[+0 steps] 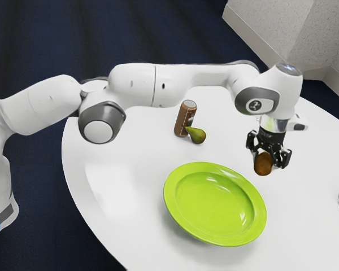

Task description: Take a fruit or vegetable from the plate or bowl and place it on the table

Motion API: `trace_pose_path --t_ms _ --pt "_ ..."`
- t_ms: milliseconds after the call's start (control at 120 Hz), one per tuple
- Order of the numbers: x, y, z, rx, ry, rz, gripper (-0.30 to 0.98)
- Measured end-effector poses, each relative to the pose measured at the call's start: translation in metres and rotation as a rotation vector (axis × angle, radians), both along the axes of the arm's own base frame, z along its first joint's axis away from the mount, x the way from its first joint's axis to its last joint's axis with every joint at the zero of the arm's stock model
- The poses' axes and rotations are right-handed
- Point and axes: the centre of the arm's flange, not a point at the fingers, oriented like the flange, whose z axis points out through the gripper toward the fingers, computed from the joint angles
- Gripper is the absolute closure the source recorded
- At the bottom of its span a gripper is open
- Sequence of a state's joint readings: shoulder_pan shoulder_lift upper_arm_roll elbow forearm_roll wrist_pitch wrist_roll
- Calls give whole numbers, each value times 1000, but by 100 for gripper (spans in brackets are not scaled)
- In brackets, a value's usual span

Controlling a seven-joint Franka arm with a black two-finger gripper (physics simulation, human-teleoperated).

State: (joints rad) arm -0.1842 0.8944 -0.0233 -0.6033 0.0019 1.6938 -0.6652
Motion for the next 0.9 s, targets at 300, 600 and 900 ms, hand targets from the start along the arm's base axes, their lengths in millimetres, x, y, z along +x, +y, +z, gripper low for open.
trace_pose_path --t_ms 300,600,900 --pt "10 -7 -2 6 -86 -88 11" --pt "-5 -7 40 17 -116 -146 1" --pt "-205 122 158 93 -8 -106 0"
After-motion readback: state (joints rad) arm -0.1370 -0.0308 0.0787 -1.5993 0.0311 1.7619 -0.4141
